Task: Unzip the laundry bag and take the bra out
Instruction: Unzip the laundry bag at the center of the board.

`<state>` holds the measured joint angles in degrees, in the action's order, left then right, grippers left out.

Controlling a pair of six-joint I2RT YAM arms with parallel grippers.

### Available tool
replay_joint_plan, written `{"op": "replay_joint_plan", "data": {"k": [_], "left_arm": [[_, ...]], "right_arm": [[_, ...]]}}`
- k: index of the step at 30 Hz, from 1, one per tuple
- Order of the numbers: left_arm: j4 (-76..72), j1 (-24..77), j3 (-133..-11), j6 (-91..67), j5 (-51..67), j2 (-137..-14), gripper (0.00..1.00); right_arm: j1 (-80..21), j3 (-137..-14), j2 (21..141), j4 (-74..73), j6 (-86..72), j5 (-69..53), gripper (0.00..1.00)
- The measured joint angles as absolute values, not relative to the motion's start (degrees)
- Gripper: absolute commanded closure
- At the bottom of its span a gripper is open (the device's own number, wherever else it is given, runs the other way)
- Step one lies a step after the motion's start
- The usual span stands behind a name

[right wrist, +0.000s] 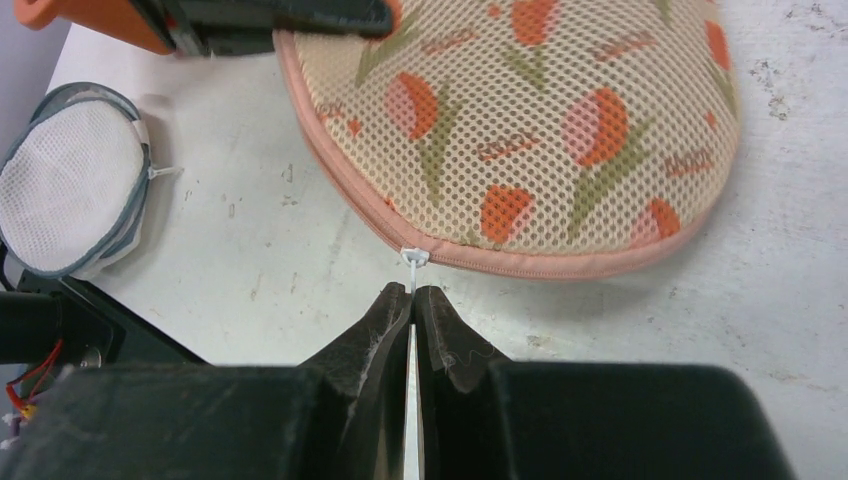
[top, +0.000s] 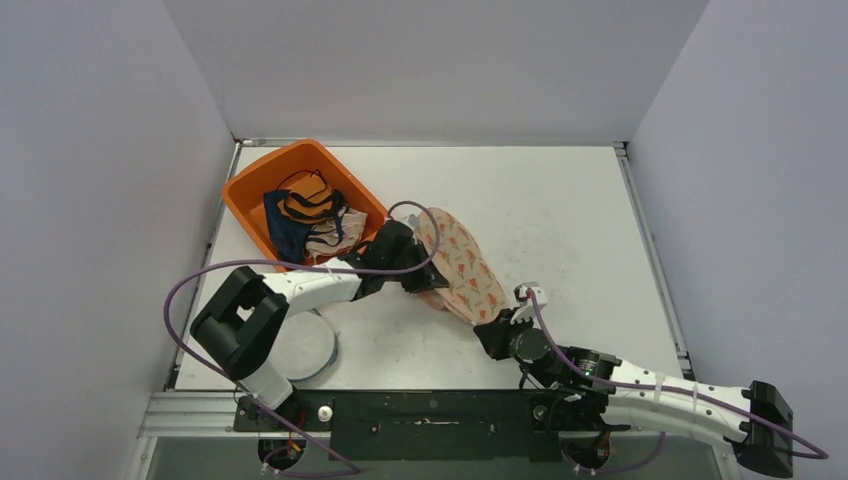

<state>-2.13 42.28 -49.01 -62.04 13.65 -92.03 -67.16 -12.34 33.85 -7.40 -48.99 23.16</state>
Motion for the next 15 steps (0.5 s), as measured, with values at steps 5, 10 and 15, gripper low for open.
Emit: {"op": "replay_joint_plan", "data": {"k": [5,10,15], "left_arm": [[-0.2,42.2,-58.2,-56.3,16.4,-97.4,0.28],[3.5,41.9,-59.4,-54.7,16.7,-97.2,0.07],[8.9,41.7,-51.1,-55.2,14.2,-86.9,0.04]], "right_arm": [[-67.2,-12.3,36.1,-6.1,-47.7,22.7,0.95],[-67.6,-12.4,40.9,-3.0,-46.2,21.5,0.95],[-67.5,-15.3,49.3,2.3,-43.2,19.6,0.95]]}}
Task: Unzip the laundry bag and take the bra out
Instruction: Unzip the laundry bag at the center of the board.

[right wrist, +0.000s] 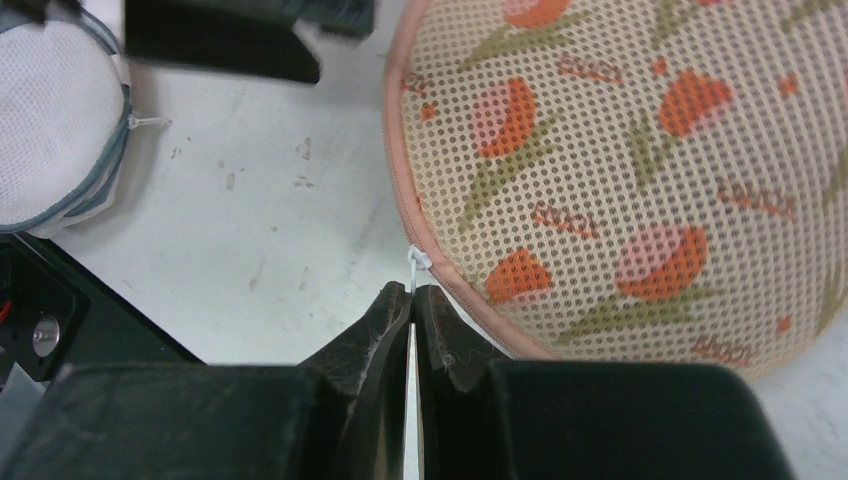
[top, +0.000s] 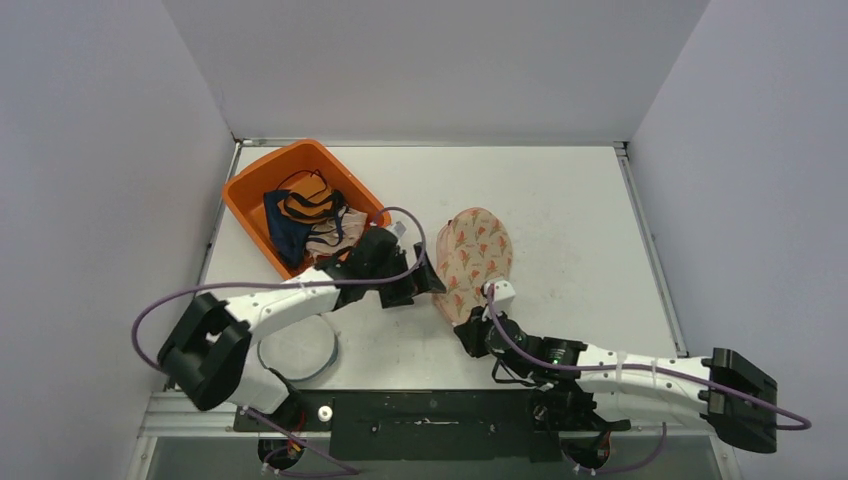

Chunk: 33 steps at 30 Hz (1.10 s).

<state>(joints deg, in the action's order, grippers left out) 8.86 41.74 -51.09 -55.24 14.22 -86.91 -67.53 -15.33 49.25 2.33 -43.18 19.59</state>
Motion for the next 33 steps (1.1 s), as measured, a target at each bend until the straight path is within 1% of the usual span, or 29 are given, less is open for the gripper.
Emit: {"op": "replay_joint_plan", "data": {"k": [2,5,8,12,14,15,16,18,23,26,29,33], "left_arm": [[10.0,41.7,-45.0,-56.6,13.3,-79.5,0.04],[9.4,42.1,-37.9,-59.7,12.8,-71.5,0.04],[7.4,43.2,-34.2,-62.8,12.3,-69.8,0.04],[3.2,44.0,-33.7,-65.5,12.1,-71.8,0.02],[-0.1,44.2,-33.9,-66.6,12.0,-73.8,0.13],[-1.3,44.3,-34.0,-67.1,12.0,-75.0,0.19],[-2.3,44.5,-34.2,-67.4,12.0,-76.1,0.28],[-3.8,44.6,-34.7,-67.8,12.0,-78.3,0.39],[-5.8,44.7,-35.1,-68.4,11.9,-80.8,0.74],[-6.6,44.7,-35.2,-68.7,11.9,-81.1,0.90],[-6.7,44.7,-35.4,-68.7,11.9,-81.2,0.99],[-6.7,44.6,-35.7,-68.6,12.3,-81.3,1.00]], "right_arm": [[-67.5,-17.9,54.5,5.5,-41.8,18.2,0.95],[-67.1,-19.6,58.9,9.1,-40.4,16.3,0.95],[-67.1,-20.6,61.7,11.7,-39.5,15.0,0.95],[-67.2,-21.0,63.7,13.6,-39.2,13.7,0.95],[-67.2,-21.0,63.7,14.0,-39.2,13.2,0.95],[-67.2,-21.0,63.7,14.2,-39.2,13.1,0.95],[-67.2,-21.0,63.7,14.3,-39.2,13.0,0.95],[-67.2,-21.0,63.6,14.5,-39.2,12.7,0.95],[-67.2,-21.0,63.0,14.4,-39.2,12.6,0.95],[-67.2,-21.0,62.0,14.3,-39.2,12.6,0.95],[-67.2,-21.0,61.0,13.9,-39.2,12.7,0.95],[-67.2,-20.9,59.2,12.6,-39.4,13.1,0.95]]}}
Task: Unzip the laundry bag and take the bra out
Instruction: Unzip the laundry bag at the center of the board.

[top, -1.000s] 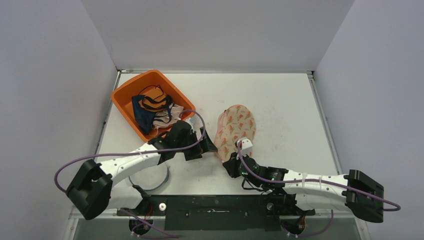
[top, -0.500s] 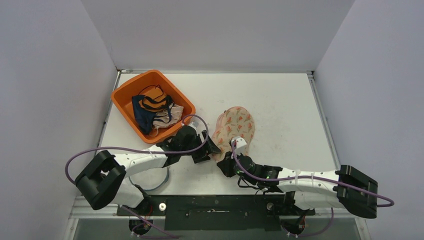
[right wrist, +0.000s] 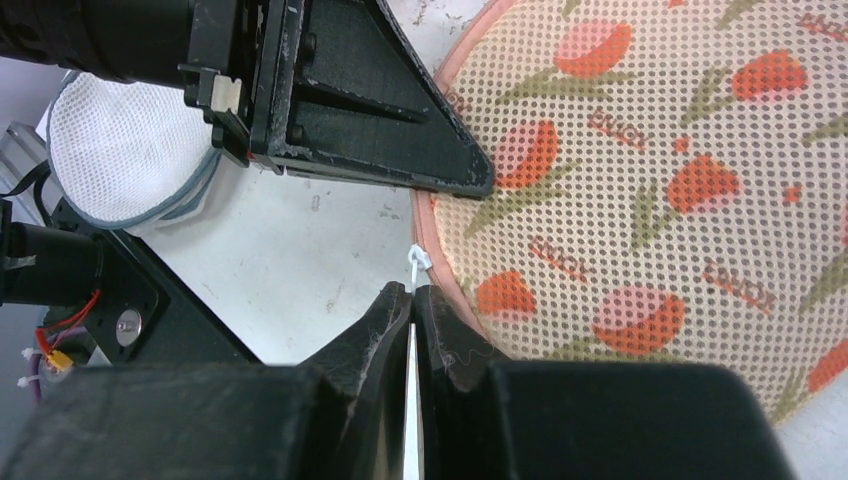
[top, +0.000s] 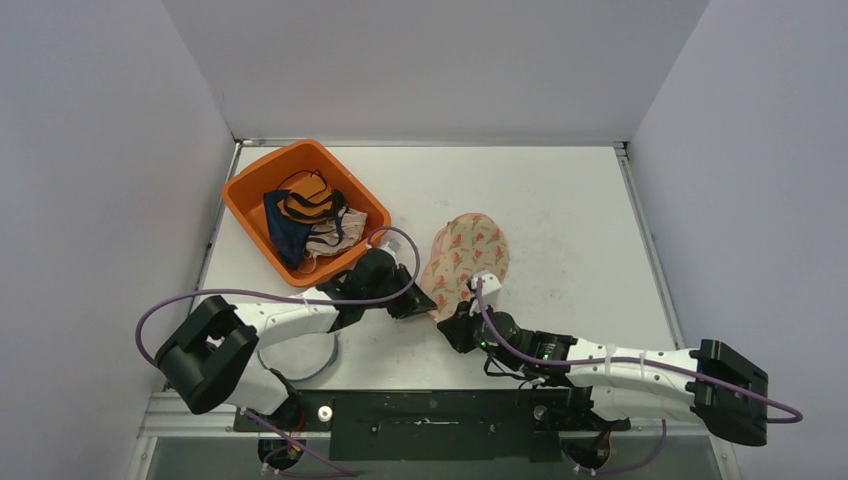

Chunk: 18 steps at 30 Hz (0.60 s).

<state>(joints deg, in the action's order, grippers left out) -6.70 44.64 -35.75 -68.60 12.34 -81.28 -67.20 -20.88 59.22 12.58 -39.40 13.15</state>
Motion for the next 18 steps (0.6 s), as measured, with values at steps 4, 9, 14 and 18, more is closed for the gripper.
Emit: {"op": "replay_joint_plan", "data": {"k": [4,9,14,18], "left_arm": [[-6.7,44.2,-36.2,-68.6,12.9,-81.3,1.00],[-6.7,43.3,-36.7,-68.3,13.4,-81.7,1.00],[-6.5,42.9,-37.2,-67.5,13.8,-82.5,1.00],[-6.0,42.7,-39.9,-65.3,15.4,-84.6,1.00]], "right_arm": [[-67.2,-19.6,55.8,10.9,-39.7,13.7,0.95],[-67.5,-15.6,48.6,6.9,-41.7,15.4,0.95],[-67.6,-12.1,38.9,0.3,-44.4,17.6,0.95],[-67.6,-11.2,34.6,-3.8,-45.6,18.9,0.95]]}}
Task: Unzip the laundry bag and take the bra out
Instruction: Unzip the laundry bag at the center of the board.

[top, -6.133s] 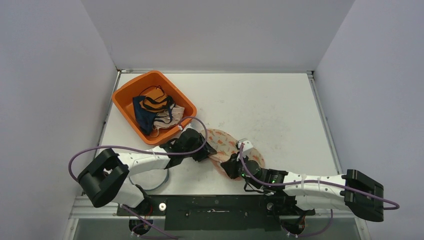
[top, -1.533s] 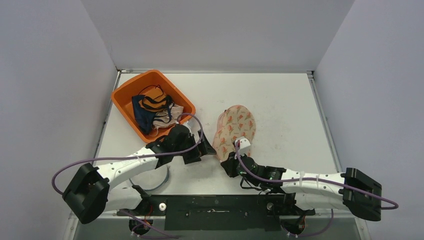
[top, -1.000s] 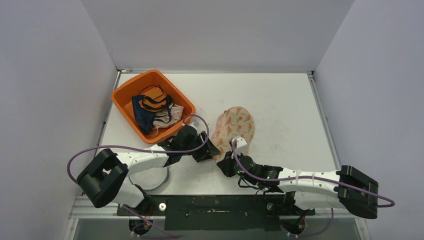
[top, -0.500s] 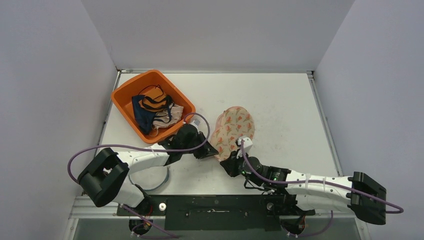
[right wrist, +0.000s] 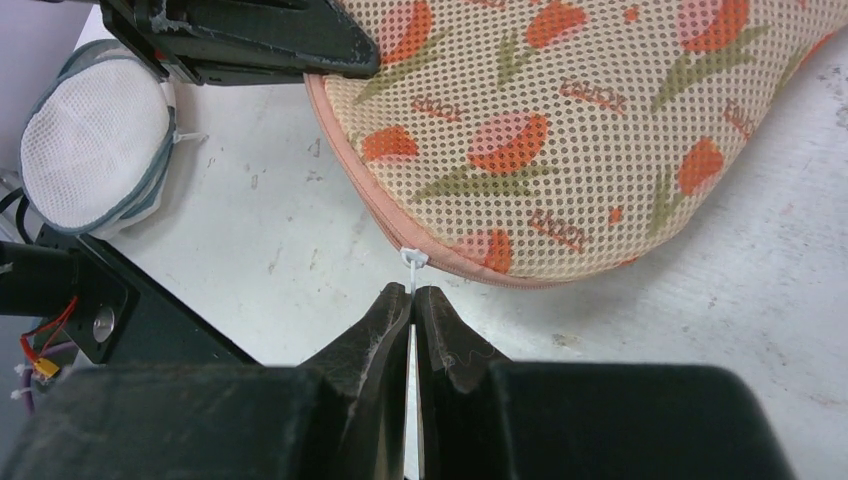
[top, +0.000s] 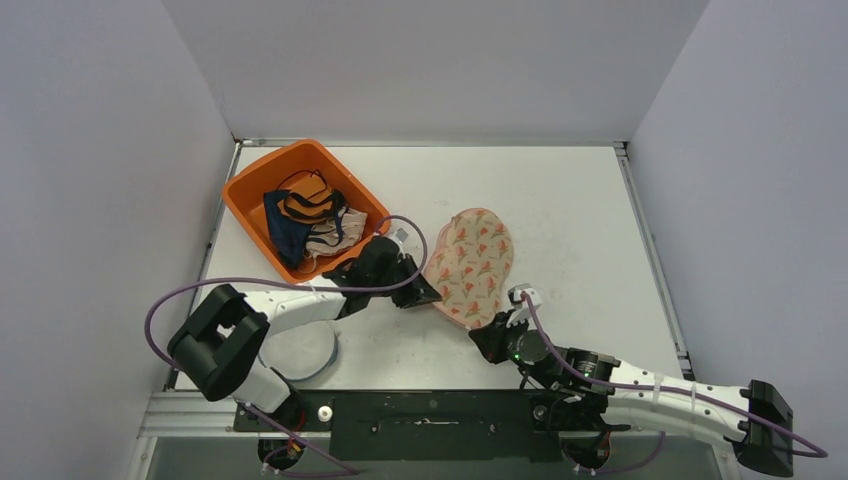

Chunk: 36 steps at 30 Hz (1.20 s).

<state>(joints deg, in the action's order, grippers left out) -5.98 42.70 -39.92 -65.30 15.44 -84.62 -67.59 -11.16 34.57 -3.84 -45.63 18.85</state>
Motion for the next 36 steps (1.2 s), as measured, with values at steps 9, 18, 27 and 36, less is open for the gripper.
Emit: {"op": "replay_joint_plan", "data": {"k": [9,18,27,36], "left_arm": [[-3.1,40.7,-52.2,-60.3,18.3,-94.5,0.15],[1.0,40.6,-43.9,-61.5,14.0,-83.8,0.04],[-0.1,44.8,-32.0,-68.3,12.8,-74.9,0.04],[-2.1,44.8,-35.6,-70.1,10.6,-78.2,0.37]], "right_arm": [[-67.6,-11.2,38.3,-3.0,-45.6,20.1,0.95],[-67.4,-16.5,52.7,4.3,-41.0,17.5,0.95],[-66.8,-24.1,64.9,13.1,-36.8,12.4,0.95],[-66.8,-24.2,64.6,13.1,-36.6,11.1,0.95]]}}
